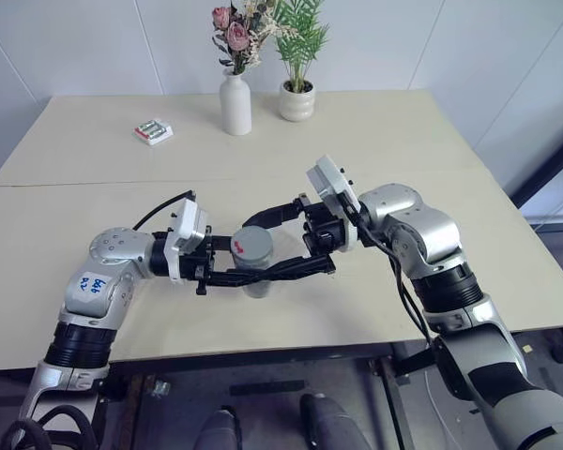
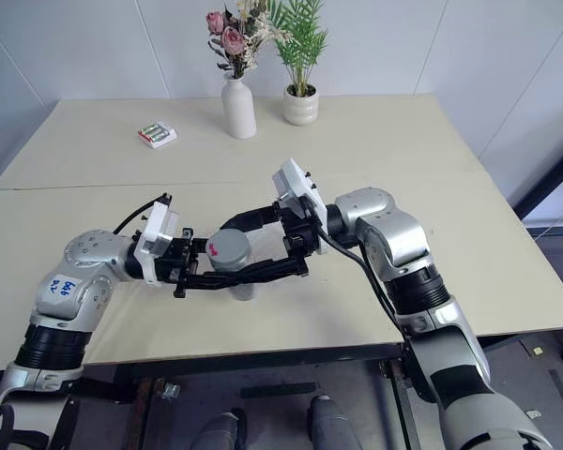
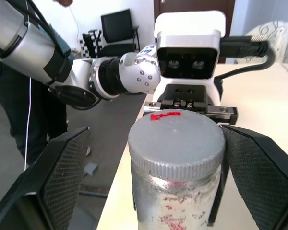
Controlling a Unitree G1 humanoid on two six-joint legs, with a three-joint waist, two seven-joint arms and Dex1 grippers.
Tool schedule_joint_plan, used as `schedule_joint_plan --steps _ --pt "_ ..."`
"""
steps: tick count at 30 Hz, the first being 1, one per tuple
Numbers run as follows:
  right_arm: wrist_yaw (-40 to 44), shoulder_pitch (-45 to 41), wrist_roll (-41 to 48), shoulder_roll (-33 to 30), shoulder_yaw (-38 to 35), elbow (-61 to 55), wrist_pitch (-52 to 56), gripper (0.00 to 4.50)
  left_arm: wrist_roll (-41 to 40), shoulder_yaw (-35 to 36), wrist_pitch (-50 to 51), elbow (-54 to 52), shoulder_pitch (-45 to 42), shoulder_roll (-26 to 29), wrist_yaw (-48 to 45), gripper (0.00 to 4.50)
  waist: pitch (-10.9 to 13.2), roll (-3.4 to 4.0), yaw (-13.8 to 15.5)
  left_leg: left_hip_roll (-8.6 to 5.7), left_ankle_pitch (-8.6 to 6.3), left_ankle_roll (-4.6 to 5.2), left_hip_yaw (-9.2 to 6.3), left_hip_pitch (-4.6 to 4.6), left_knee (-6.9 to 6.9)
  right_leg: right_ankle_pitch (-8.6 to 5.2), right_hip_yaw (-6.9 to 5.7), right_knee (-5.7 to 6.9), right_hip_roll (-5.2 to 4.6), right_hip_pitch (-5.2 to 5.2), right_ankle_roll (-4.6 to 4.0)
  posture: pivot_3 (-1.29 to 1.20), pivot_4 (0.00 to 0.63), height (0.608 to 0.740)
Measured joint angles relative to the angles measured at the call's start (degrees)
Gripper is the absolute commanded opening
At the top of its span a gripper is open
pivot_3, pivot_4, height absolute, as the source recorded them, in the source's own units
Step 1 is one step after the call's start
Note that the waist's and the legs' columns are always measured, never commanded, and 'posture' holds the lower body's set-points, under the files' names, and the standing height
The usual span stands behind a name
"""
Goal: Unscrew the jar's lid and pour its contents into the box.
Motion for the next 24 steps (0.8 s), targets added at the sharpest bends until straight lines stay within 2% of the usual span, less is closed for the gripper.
schedule_joint_plan --steps 10,17,24 --pt "-3.66 0.01 -0.27 2.16 -3.0 1.21 -5.77 4.48 -0.34 0.02 1.18 -1.28 0.4 0.13 0.09 2.05 0.0 0.0 0.05 0.0 0.0 -0.01 0.01 0.0 0.01 0.0 0.01 -0.01 0.0 0.01 0.0 0.0 0.15 0.74" --pt "-7.35 3.82 1.66 2.4 -1.48 -8.23 0.28 4.48 -0.33 0.5 1.05 -0.29 0.29 0.14 0.48 2.05 0.0 0.0 0.03 0.01 -0.01 -0.02 0.01 0.0 0.0 0.0 0.01 -0.01 0.0 0.0 -0.01 0.0 0.15 0.74" --pt "-12.87 4.86 0.66 3.59 0.14 -10.43 1.82 4.48 0.06 0.59 0.13 -0.12 0.28 -0.45 1.58 2.05 0.0 0.0 0.13 0.01 -0.01 -0.03 0.01 -0.01 0.04 0.0 0.01 -0.02 0.0 0.01 -0.01 0.0 0.15 0.74"
